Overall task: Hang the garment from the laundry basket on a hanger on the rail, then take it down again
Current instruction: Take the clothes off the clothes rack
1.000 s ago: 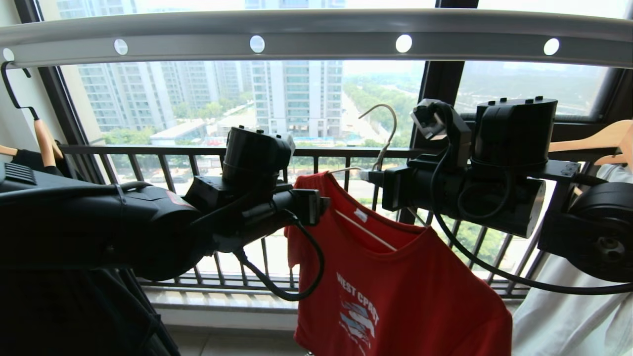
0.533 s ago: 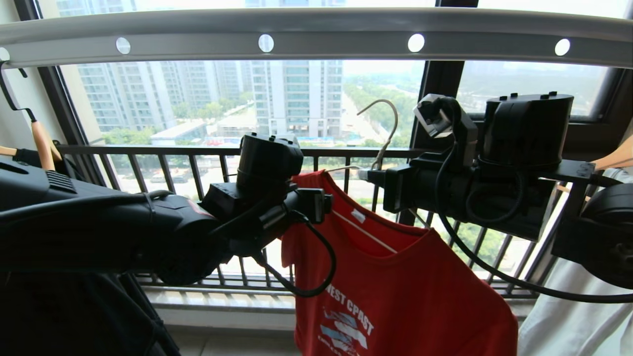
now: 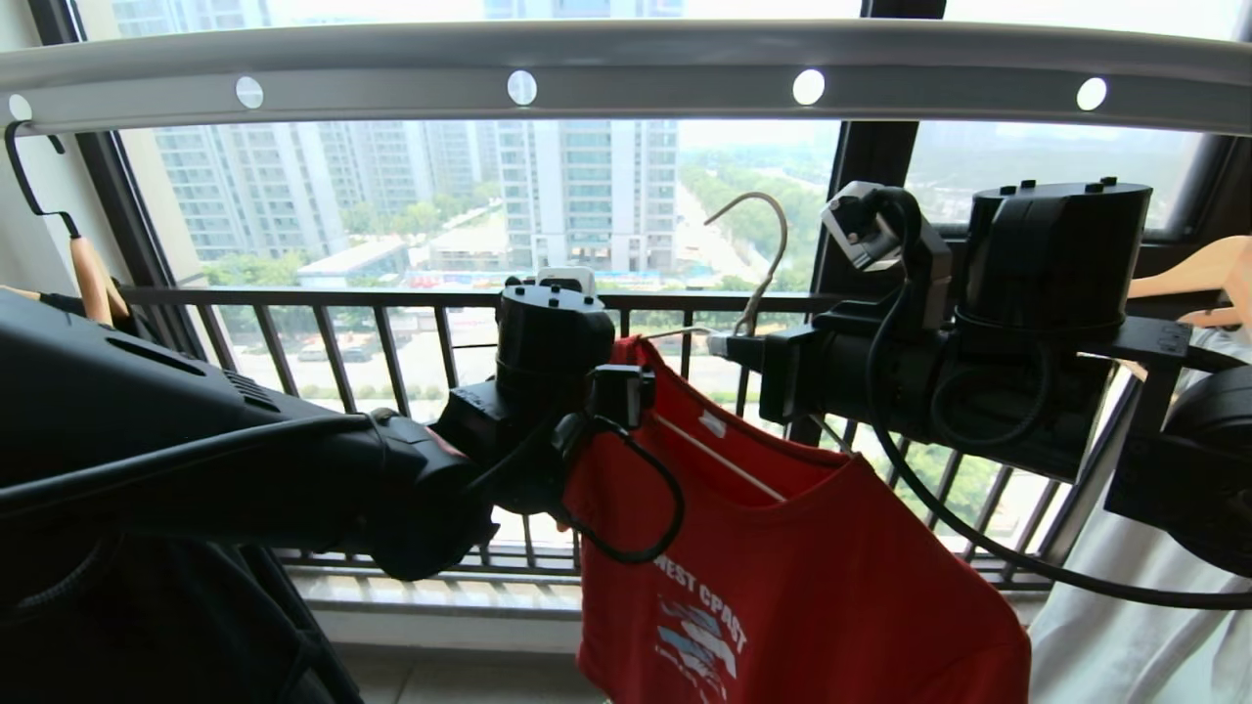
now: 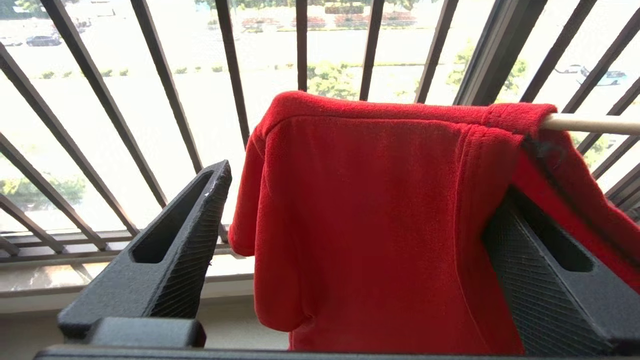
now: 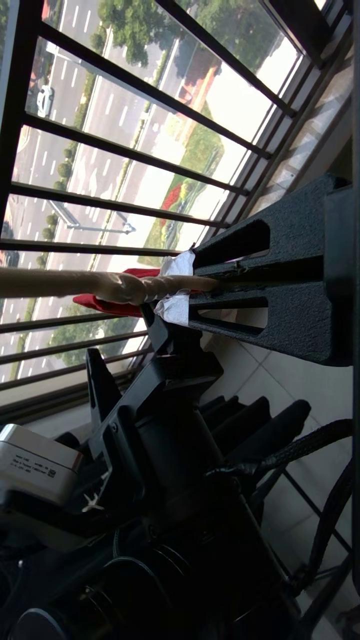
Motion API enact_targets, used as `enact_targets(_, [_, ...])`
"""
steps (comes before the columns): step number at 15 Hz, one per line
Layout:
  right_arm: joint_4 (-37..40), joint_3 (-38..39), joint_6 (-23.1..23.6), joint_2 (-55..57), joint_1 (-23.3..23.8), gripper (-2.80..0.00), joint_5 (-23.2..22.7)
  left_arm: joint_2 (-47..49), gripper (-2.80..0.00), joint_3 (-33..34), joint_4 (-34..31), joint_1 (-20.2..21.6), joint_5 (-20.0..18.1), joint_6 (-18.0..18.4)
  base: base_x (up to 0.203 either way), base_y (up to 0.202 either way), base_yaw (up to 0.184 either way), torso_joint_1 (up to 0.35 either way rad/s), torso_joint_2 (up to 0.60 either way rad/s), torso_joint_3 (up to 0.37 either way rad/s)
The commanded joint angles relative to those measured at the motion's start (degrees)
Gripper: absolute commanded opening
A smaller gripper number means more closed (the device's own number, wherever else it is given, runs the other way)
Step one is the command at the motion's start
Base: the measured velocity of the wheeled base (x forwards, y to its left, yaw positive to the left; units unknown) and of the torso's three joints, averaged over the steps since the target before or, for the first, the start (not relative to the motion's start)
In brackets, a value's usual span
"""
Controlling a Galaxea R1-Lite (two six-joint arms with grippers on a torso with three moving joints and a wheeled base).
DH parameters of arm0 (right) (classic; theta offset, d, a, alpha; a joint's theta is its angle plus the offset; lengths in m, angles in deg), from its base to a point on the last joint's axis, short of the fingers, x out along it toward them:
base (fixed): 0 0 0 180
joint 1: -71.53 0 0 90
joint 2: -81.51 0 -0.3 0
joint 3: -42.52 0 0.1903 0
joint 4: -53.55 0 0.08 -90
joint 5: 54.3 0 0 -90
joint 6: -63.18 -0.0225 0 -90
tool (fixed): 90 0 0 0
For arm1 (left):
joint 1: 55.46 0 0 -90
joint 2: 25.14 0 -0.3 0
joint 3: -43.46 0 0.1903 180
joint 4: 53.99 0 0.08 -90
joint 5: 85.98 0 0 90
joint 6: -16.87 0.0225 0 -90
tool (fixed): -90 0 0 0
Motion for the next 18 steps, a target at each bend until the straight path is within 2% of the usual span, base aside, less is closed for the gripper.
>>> enact_targets(1, [-0.23, 0.01, -0.04, -0.14, 0.02, -2.80, -0.06, 0.42, 0.00, 0.18, 0.20, 0.09, 0.22, 0.09, 0.000, 0.000, 0.000, 0.000, 0.00, 0.000])
enact_targets(6, [-0.23, 0.01, -0.04, -0.14, 0.02, -2.80, -0.06, 0.23, 0.00, 0.23, 0.29, 0.09, 0.61, 0.36, 0.000, 0.000, 0.000, 0.000, 0.00, 0.000])
enact_targets(7, [-0.23, 0.01, -0.04, 0.04, 0.02, -2.80, -0.06, 0.12, -2.80, 0.18, 0.29, 0.09, 0.84, 0.36, 0.000, 0.000, 0.000, 0.000, 0.00, 0.000])
enact_targets(14, [-0.31, -0.08, 0.00, 0.56, 0.11, -2.80, 0.25, -1.75, -2.80, 0.27, 0.20, 0.55, 0.84, 0.70, 0.000, 0.000, 0.000, 0.000, 0.00, 0.000])
enact_targets(16, [-0.30, -0.10, 0.15, 1.26, 0.11, -2.80, 1.35, -2.98, -2.80, 0.18, 0.17, 3.21, 0.55, 1.55, 0.000, 0.000, 0.000, 0.000, 0.00, 0.000])
enact_targets(18, [-0.31, 0.01, 0.31, 1.62, 0.11, -2.80, 1.88, -2.88, -2.80, -1.24, -0.02, 7.71, -0.80, 2.00, 0.000, 0.000, 0.000, 0.000, 0.00, 0.000])
